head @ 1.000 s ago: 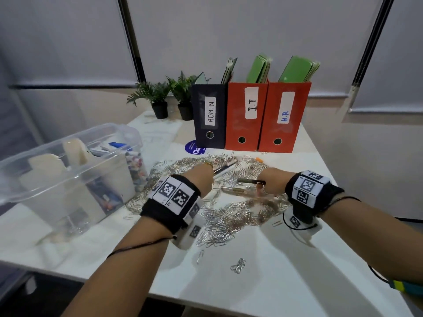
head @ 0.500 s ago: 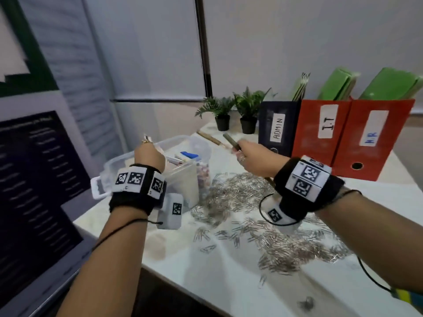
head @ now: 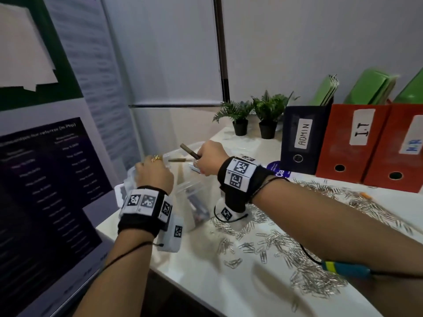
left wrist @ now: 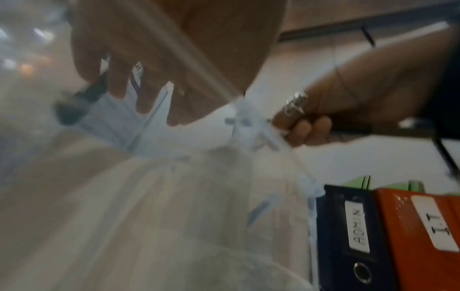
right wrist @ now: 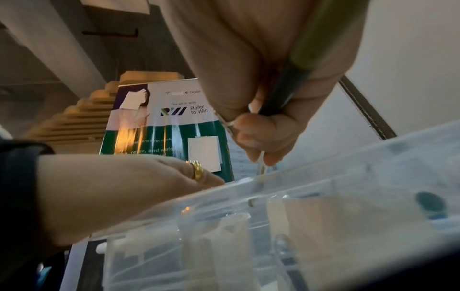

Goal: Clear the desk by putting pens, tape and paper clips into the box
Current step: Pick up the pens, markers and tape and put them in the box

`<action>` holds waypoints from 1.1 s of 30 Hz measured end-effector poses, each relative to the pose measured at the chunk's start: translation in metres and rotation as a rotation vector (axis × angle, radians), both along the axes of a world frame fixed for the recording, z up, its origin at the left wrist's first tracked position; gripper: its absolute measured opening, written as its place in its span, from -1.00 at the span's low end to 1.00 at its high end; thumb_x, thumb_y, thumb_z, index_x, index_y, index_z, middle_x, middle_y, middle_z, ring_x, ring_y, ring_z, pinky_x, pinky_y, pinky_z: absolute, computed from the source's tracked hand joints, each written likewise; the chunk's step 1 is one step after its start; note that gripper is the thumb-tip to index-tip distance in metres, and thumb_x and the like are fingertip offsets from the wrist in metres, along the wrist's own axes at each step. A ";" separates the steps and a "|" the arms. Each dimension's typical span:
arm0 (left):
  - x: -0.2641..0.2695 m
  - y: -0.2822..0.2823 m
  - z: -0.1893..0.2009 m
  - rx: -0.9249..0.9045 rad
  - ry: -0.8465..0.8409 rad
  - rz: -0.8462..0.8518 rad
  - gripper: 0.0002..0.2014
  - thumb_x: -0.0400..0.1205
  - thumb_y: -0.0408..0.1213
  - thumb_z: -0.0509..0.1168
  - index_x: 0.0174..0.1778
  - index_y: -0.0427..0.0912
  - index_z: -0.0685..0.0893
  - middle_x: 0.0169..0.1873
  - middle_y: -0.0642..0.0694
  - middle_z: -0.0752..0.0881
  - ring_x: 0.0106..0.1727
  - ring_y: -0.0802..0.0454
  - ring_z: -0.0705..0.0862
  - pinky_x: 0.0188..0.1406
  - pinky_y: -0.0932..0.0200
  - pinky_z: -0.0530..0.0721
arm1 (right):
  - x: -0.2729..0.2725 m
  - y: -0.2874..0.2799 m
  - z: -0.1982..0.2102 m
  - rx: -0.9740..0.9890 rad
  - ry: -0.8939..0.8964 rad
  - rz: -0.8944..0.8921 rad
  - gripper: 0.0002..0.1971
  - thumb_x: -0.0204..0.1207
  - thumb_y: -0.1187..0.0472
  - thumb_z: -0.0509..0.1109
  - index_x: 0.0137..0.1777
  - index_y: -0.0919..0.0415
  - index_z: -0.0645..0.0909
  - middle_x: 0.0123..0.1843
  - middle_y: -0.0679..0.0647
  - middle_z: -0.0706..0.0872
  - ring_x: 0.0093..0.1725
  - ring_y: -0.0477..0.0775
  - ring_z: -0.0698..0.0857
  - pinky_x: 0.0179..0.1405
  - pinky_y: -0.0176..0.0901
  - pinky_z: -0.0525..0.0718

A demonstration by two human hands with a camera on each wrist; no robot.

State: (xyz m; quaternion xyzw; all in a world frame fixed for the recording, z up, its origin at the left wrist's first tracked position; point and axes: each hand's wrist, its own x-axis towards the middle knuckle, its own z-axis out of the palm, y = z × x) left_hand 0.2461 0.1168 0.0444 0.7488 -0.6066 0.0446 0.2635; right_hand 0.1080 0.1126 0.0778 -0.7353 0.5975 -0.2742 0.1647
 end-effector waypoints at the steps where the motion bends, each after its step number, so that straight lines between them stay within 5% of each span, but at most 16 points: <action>1: 0.005 0.000 -0.008 0.011 -0.038 0.024 -0.64 0.66 -0.33 0.04 0.33 -0.25 0.56 0.36 -0.31 0.50 0.36 -0.35 0.42 0.37 -0.14 0.42 | 0.007 -0.002 0.001 -0.011 0.021 -0.001 -0.82 0.51 0.33 0.35 0.01 0.41 0.72 -0.01 0.32 0.78 0.02 0.27 0.77 0.09 0.01 0.74; 4: 0.007 0.002 -0.015 0.046 -0.037 0.040 -0.60 0.64 -0.29 0.02 0.35 -0.22 0.56 0.40 -0.29 0.47 0.40 -0.34 0.37 0.41 -0.19 0.38 | 0.027 -0.010 0.005 -0.029 0.103 0.002 -0.85 0.53 0.29 0.37 -0.06 0.39 0.68 0.02 0.26 0.77 -0.02 0.21 0.74 -0.08 -0.17 0.68; 6: 0.006 0.001 -0.015 0.078 -0.056 0.032 -0.56 0.62 -0.31 0.03 0.43 -0.20 0.49 0.45 -0.27 0.41 0.44 -0.33 0.32 0.45 -0.19 0.34 | 0.035 -0.013 0.006 -0.009 0.157 0.015 -0.74 0.52 0.15 0.43 -0.30 0.30 0.54 -0.15 0.15 0.74 -0.08 0.14 0.69 -0.30 -0.18 0.58; 8: 0.006 0.002 -0.013 0.094 -0.042 0.028 -0.53 0.61 -0.31 0.05 0.49 -0.19 0.42 0.49 -0.26 0.37 0.47 -0.33 0.28 0.48 -0.20 0.30 | 0.039 -0.018 0.006 0.017 0.154 0.036 -0.67 0.52 0.02 0.41 -0.26 0.30 0.55 -0.26 0.13 0.64 -0.03 0.16 0.68 -0.43 -0.23 0.48; 11: 0.007 0.002 -0.016 0.071 -0.039 0.016 -0.51 0.62 -0.33 0.04 0.53 -0.20 0.37 0.50 -0.26 0.35 0.49 -0.32 0.26 0.49 -0.22 0.28 | 0.038 -0.021 0.004 -0.019 0.067 0.056 -0.56 0.62 0.04 0.28 0.30 0.40 0.56 0.27 0.27 0.66 0.33 0.23 0.60 0.16 -0.12 0.59; 13: 0.006 0.002 -0.016 0.039 -0.023 0.001 -0.54 0.64 -0.33 0.05 0.49 -0.22 0.41 0.51 -0.25 0.34 0.51 -0.30 0.24 0.50 -0.23 0.26 | 0.030 -0.018 0.003 -0.075 0.017 0.069 -0.56 0.65 0.10 0.22 0.40 0.40 0.50 0.40 0.30 0.58 0.42 0.26 0.52 0.40 -0.06 0.47; 16: 0.004 0.005 -0.014 -0.051 -0.038 -0.044 -0.57 0.65 -0.32 0.07 0.47 -0.21 0.46 0.52 -0.24 0.32 0.55 -0.28 0.20 0.53 -0.21 0.23 | 0.006 -0.011 -0.002 -0.157 -0.108 0.068 -0.59 0.62 0.19 0.25 0.43 0.31 0.49 0.43 0.25 0.56 0.42 0.21 0.52 0.45 -0.03 0.43; 20: -0.014 0.014 -0.018 -0.199 -0.087 -0.158 -0.55 0.61 -0.36 0.16 0.46 -0.15 0.49 0.52 -0.25 0.32 0.55 -0.29 0.18 0.54 -0.20 0.22 | -0.054 0.010 -0.016 -0.167 -0.110 -0.038 -0.70 0.59 0.21 0.29 0.27 0.27 0.61 0.28 0.22 0.64 0.27 0.19 0.60 0.29 -0.10 0.47; 25: -0.088 0.027 -0.027 -0.263 -0.168 -0.407 -0.59 0.55 -0.37 0.26 0.35 -0.12 0.61 0.55 -0.23 0.27 0.59 -0.29 0.11 0.54 -0.21 0.12 | -0.164 0.042 -0.040 0.044 0.091 -0.266 -0.73 0.60 0.26 0.24 0.09 0.40 0.71 0.14 0.26 0.75 0.19 0.21 0.66 0.17 -0.11 0.57; 30: -0.175 0.024 -0.047 -0.028 -0.295 -0.647 -0.60 0.62 -0.28 0.19 0.40 -0.01 0.55 0.61 -0.11 0.15 0.63 -0.15 0.02 0.58 -0.08 0.09 | -0.283 0.069 -0.067 0.282 0.281 -0.535 -0.78 0.55 0.29 0.31 0.02 0.38 0.74 0.07 0.22 0.78 0.15 0.20 0.72 -0.01 -0.28 0.57; 33: -0.215 0.015 -0.060 0.142 -0.349 -0.725 -0.60 0.63 -0.31 0.16 0.39 0.00 0.55 0.55 -0.11 0.26 0.58 -0.13 0.17 0.53 -0.07 0.25 | -0.330 0.083 -0.079 0.398 0.405 -0.701 -0.81 0.58 0.31 0.24 0.02 0.43 0.61 0.16 0.26 0.72 0.22 0.23 0.69 0.09 -0.15 0.64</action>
